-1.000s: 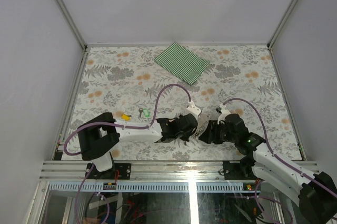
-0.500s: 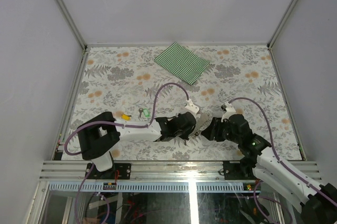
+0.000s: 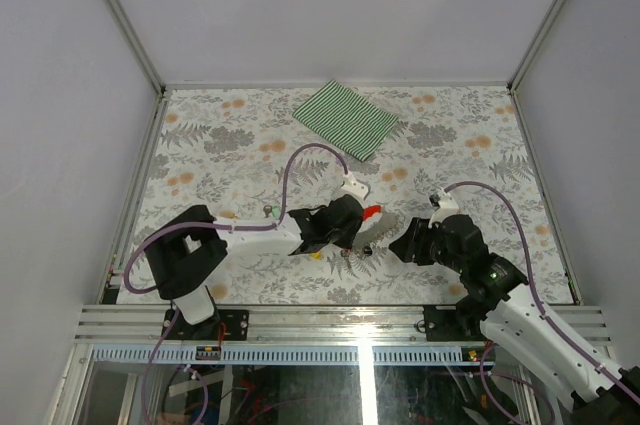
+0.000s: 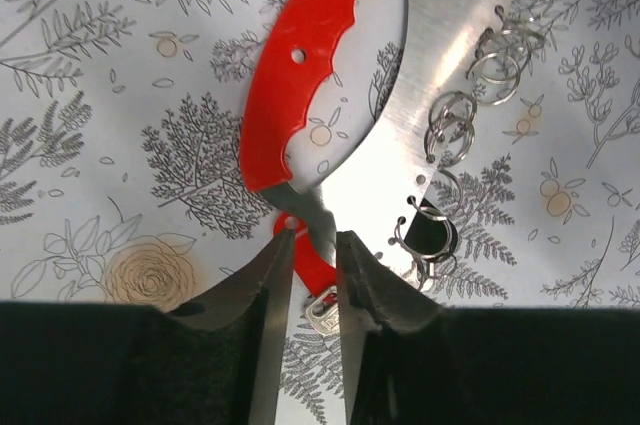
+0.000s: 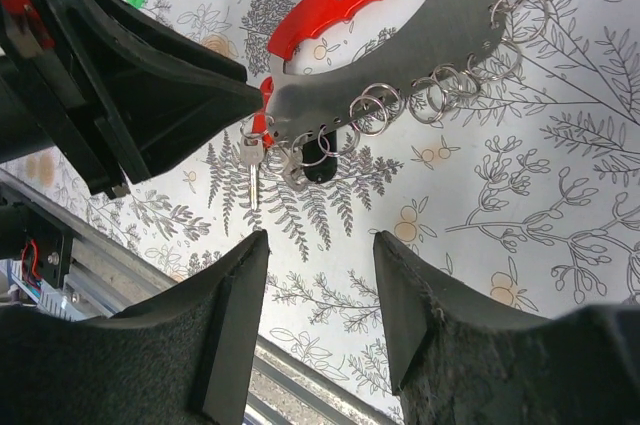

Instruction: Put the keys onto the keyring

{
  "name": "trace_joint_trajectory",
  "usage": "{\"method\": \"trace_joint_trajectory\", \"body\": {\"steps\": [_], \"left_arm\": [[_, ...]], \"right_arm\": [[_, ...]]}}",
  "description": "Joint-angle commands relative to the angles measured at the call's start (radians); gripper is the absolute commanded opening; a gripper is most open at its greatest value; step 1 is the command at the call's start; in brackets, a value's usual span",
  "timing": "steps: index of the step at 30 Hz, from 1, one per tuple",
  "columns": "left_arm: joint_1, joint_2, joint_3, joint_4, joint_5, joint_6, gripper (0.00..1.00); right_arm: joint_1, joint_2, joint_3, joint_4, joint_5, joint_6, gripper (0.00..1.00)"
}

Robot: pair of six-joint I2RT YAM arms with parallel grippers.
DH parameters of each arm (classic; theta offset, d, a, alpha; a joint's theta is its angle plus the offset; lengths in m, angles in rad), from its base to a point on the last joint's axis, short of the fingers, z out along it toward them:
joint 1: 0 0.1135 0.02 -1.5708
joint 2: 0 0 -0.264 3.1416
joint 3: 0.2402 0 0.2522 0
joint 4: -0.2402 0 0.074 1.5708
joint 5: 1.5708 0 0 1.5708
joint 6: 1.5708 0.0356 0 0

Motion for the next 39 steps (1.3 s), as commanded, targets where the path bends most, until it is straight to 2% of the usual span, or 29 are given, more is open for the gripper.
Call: {"method": "trace_joint_trajectory", "body": {"steps": [1,6,10,14,20,27,39], "left_arm": [[0.013,-0.012,0.042,0.034,-0.002,0.018,0.27],[0.002,-0.09,0.012,0.006,-0.007,-0.111,0.35],[-0.065,-0.141,-0.022,-0.01,-0.101,-0.305,0.4],[-0.159,-0.129,-0.021,-0.063,-0.223,-0.529,0.41],[-0.203,-0.101,-0.076,0.025,-0.237,-0.752,0.41],[-0.201,-0.101,-0.153,0.094,-0.239,-0.847,0.4],[-0.198,-0.051,-0.172,0.147,-0.253,-0.906,0.37]], "right_arm": [[0.005,-0.02,0.073,-0.044,0.045,-0.016,0.53],[0.005,-0.026,0.091,-0.07,0.071,-0.016,0.53],[0.005,-0.025,0.091,-0.069,0.08,-0.012,0.53],[0.005,-0.02,0.091,-0.068,0.072,-0.013,0.53],[0.005,-0.02,0.095,-0.072,0.06,-0.019,0.53],[0.005,-0.028,0.099,-0.08,0.063,-0.018,0.53],[0.005,-0.021,0.101,-0.087,0.06,-0.02,0.53]]}}
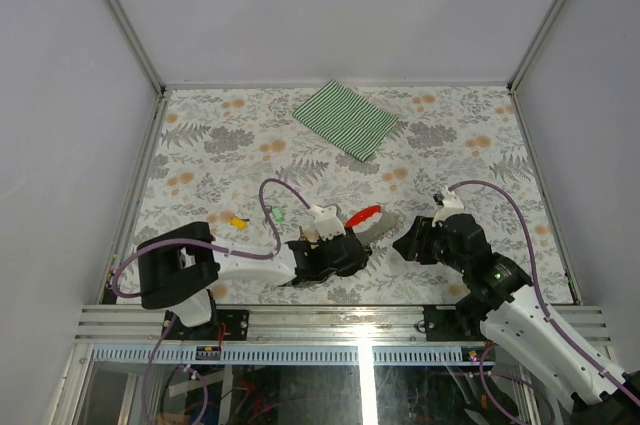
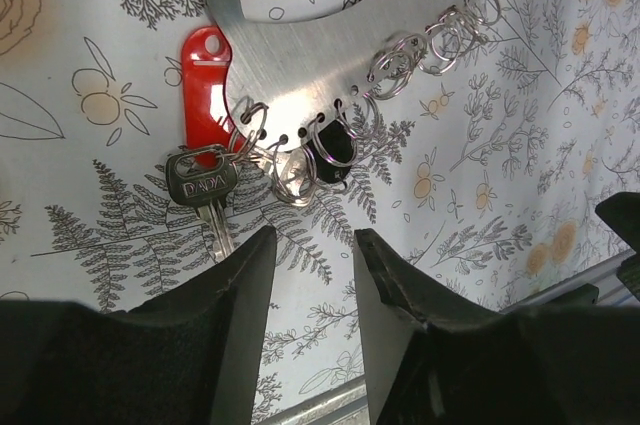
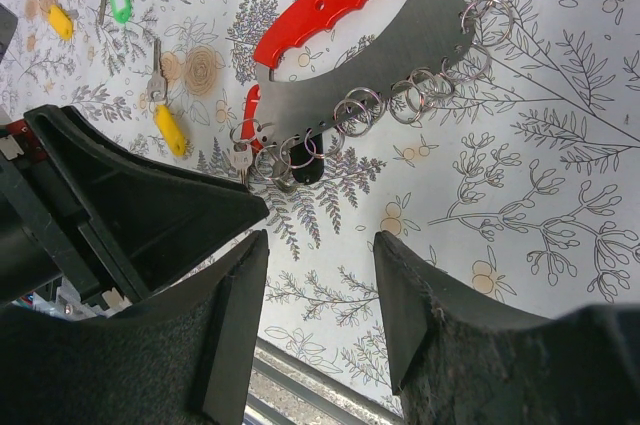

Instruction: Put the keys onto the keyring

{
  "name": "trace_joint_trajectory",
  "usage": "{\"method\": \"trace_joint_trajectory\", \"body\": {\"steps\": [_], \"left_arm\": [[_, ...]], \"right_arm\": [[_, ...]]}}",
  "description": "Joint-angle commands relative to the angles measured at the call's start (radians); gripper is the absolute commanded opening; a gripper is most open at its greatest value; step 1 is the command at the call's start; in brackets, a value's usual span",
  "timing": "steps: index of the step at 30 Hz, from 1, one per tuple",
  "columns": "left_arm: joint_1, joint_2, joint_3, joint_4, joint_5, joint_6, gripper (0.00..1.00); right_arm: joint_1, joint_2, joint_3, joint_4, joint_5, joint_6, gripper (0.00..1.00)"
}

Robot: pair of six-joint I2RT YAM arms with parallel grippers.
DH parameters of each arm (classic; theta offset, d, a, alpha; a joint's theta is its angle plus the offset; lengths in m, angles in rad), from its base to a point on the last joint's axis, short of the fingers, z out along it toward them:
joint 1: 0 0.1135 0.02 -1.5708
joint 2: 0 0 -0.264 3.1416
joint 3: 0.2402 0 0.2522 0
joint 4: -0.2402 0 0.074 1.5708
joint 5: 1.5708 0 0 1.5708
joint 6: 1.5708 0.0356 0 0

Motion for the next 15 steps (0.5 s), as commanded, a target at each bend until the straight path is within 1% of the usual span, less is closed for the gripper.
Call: {"method": "trace_joint_trajectory", "body": {"steps": [1,8,15], "left_arm": [[0.005,0.02,-0.017,0.059,-0.058,-0.051,0.37],[0.011,0.04,-0.029,0.077,-0.071,-0.088,0.33],[0.028,0.054,-0.05,0.119,-0.069,-0.106,0.32]], "right_arm": [[0.005,-0.003,0.054,-0.001,0.004,-0.02,0.53],[0.006,0.003,0.053,0.0,0.004,-0.023,0.53],[0.005,0.013,0.058,0.0,0.002,-0.027,0.53]]}}
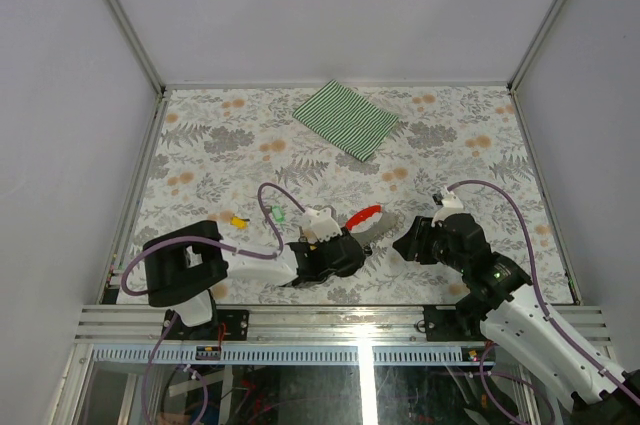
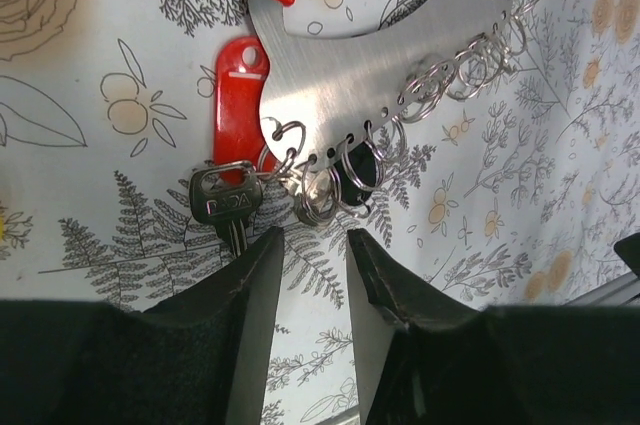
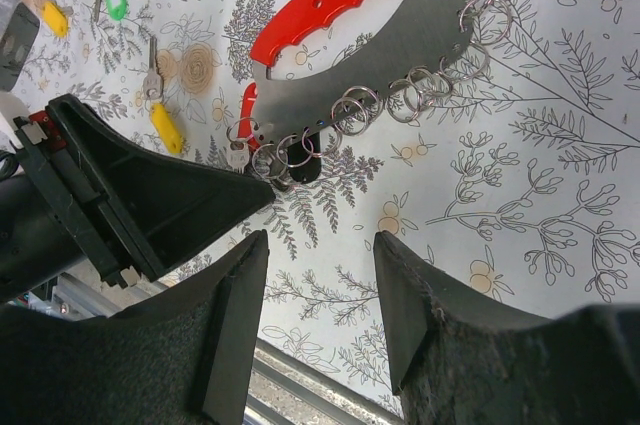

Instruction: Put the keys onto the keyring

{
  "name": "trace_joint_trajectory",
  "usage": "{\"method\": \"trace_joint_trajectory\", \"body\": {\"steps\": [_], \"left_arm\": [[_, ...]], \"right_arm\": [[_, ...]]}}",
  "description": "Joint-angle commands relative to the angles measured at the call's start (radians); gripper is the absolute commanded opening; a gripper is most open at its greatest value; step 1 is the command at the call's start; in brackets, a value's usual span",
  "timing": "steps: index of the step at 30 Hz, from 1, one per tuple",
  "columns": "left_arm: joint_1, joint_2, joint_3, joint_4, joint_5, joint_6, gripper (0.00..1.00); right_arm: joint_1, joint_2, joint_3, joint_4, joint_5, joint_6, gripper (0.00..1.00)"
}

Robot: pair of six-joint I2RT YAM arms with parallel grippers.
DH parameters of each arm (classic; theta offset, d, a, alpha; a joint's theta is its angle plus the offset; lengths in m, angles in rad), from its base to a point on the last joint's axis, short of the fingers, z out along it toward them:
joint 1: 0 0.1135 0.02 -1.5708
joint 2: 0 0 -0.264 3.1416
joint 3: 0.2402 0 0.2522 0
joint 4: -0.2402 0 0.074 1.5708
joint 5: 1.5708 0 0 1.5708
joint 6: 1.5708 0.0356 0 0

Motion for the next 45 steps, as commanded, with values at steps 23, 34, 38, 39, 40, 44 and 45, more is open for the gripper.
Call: {"method": "trace_joint_trajectory", "body": {"steps": [23,34,38,39,40,44,45], "left_arm": [[0.058,0.06,-0.014,0.087,-0.028,-0.02,0.22],[0.066,0.015,-0.022,0.048,-0.046,0.02,0.01],[0.067,-0.025,-0.009,0.009,-0.064,0.074,0.0],[0.068,-0.036,-0.005,0.0,-0.064,0.1,0.0],[0.069,-0.046,0.002,-0.009,-0.063,0.124,0.0],[0.081,-0.079,0.035,-0.044,-0.03,0.235,0.0],[0.084,-0.086,0.044,-0.052,-0.016,0.262,0.0]], "right_arm": [[0.005,0.007,0.059,-0.013,0.0,-0.032,0.54],[0.006,0.007,0.061,-0.016,0.0,-0.034,0.55],[0.005,0.009,0.064,-0.016,0.001,-0.035,0.55],[0.006,0.01,0.065,-0.014,0.001,-0.035,0.55],[0.005,0.011,0.066,-0.013,0.0,-0.033,0.55],[0.005,0.016,0.072,-0.01,-0.001,-0.035,0.55],[0.005,0.017,0.073,-0.008,-0.001,-0.037,0.55]]}}
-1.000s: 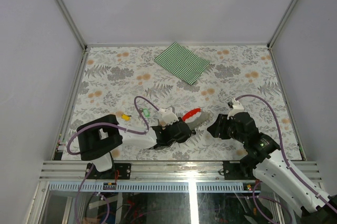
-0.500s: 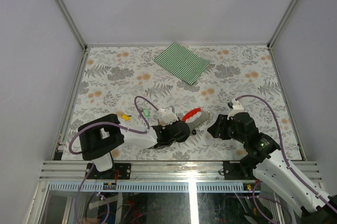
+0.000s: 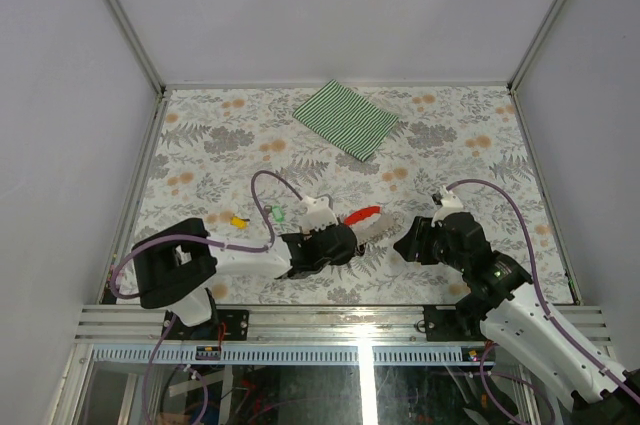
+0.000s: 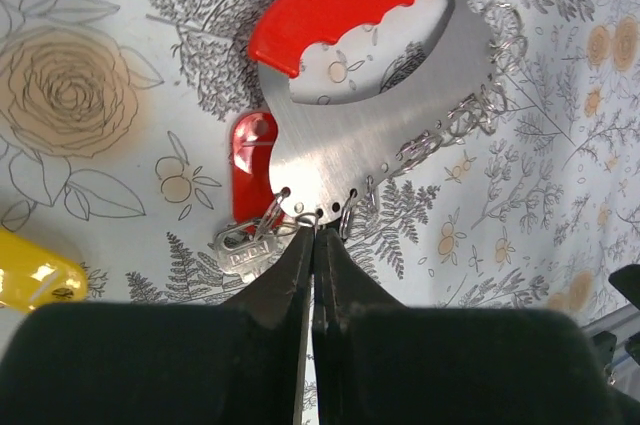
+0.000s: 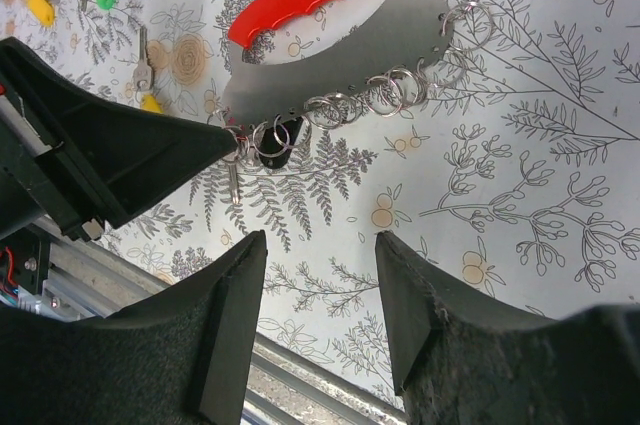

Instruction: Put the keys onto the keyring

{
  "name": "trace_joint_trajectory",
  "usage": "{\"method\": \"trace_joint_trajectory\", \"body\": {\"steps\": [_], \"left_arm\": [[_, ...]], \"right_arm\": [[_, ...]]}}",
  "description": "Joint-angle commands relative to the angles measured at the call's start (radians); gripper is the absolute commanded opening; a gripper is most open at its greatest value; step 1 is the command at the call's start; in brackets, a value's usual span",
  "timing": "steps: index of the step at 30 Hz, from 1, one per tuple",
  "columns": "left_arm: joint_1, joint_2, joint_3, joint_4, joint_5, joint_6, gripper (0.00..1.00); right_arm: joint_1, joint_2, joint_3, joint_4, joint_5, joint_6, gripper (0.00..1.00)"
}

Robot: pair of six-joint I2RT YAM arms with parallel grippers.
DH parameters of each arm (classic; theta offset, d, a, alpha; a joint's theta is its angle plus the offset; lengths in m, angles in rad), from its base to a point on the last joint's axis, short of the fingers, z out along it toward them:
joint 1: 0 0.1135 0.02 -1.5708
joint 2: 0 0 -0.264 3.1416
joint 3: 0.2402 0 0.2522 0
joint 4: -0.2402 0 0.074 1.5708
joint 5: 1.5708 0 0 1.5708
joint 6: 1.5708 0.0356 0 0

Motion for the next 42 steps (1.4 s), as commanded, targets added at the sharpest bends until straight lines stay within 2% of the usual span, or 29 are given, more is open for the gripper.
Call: {"method": "trace_joint_trajectory", "body": {"steps": [1,13,19,24,35,40,42], "left_arm": [[0.019,-0.052,0.057,-0.046,0.0,0.168,0.0],[0.038,-0.113,0.139,-0.128,0.06,0.359,0.0],[0.044,-0.141,0.161,-0.143,0.098,0.397,0.0],[0.064,-0.164,0.212,-0.185,0.142,0.44,0.0],[0.103,-0.235,0.297,-0.281,0.176,0.359,0.0],[0.116,-0.264,0.325,-0.305,0.186,0.307,0.0],[0.127,-0.261,0.354,-0.346,0.19,0.284,0.0]], "right_arm": [[0.005,0.008,0.058,0.026,-0.001,-0.019,0.55],[0.005,-0.015,0.078,0.029,0.016,-0.03,0.56],[0.005,-0.083,0.089,0.043,0.057,-0.037,0.68],[0.005,-0.157,0.062,0.154,0.083,-0.119,0.73],[0.006,-0.395,-0.006,0.358,0.137,-0.34,0.7],[0.005,-0.393,0.039,0.377,0.034,-0.496,0.69],[0.006,-0.382,0.05,0.395,-0.006,-0.538,0.65]]}}
